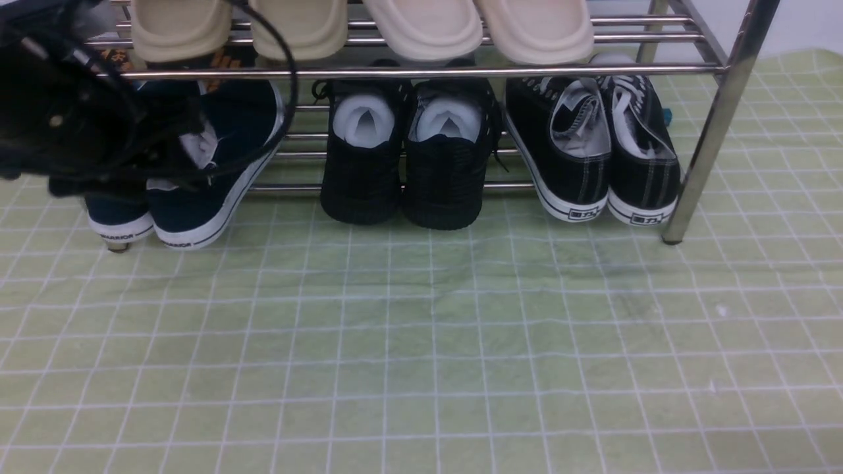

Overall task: Take the shoes off the shelf with your hand from the green coffee tablecloth.
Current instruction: 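Grasp the leftmost shoe on the bottom shelf of the shoe rack with the left gripper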

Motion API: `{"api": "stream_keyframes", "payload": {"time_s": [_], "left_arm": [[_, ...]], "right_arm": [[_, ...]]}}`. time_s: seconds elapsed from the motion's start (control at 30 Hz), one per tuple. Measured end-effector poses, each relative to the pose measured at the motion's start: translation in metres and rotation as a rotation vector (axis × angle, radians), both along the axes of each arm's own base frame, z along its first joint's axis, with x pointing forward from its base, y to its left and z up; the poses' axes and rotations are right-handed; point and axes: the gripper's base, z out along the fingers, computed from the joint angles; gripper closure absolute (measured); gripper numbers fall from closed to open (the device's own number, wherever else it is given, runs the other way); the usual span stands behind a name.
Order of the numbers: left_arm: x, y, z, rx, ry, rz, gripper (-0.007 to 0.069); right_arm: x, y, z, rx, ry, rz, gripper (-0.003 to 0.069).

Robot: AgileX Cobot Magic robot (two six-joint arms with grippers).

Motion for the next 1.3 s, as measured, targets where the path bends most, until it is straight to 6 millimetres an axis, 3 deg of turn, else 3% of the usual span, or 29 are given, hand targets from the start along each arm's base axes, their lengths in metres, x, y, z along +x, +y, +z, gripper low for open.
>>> {"api": "stream_keyframes", "payload": {"time_s": [0.2, 0.4, 0.57, 1.03, 1.2, 1.27, 1.3], "left_arm": [[0.041, 0.001, -0.013, 0.062, 0.02, -0.009, 0.0213], [0.066, 0.0, -0.035, 0.092, 0.042, -0.036, 0.0212], [0.081, -0.001, -0.054, 0.117, 0.039, -0.059, 0.0212], [0.106, -0.002, -0.08, 0.111, -0.03, -0.037, 0.0225], [0.111, -0.002, -0.087, 0.11, -0.039, -0.033, 0.0342], [0.113, -0.002, -0.089, 0.108, -0.049, -0.03, 0.0442], [0.113, -0.003, -0.091, 0.1, -0.043, -0.028, 0.0532]], "right_arm": [[0.0, 0.0, 0.0, 0.0, 0.0, 0.0, 0.0421], [0.0, 0.0, 0.0, 0.0, 0.0, 0.0, 0.0421], [0.0, 0.0, 0.0, 0.0, 0.0, 0.0, 0.0421], [0.0, 0.0, 0.0, 0.0, 0.0, 0.0, 0.0421], [0.0, 0.0, 0.0, 0.0, 0.0, 0.0, 0.0421], [0.0, 0.0, 0.0, 0.0, 0.0, 0.0, 0.0421], [0.0, 0.0, 0.0, 0.0, 0.0, 0.0, 0.0421]]}}
